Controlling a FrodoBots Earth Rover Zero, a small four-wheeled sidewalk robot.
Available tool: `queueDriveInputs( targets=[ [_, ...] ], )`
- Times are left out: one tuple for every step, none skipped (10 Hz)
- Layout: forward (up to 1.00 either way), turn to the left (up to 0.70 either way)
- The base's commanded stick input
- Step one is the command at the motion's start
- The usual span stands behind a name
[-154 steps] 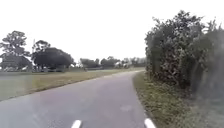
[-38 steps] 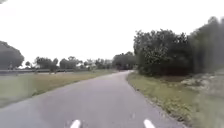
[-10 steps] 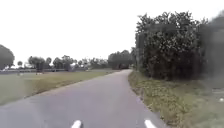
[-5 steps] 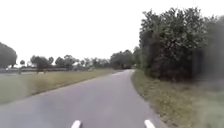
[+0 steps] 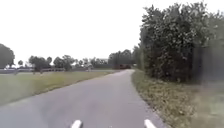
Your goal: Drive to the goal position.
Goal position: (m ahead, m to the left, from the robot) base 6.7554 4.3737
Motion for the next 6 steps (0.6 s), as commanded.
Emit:
queueDriveInputs(
  targets=[
    [0.85, 0.0],
    [0.85, 0.0],
    [0.85, 0.0],
    [0.85, 0.0],
    [0.85, 0.0],
    [0.85, 0.0]
  ],
)
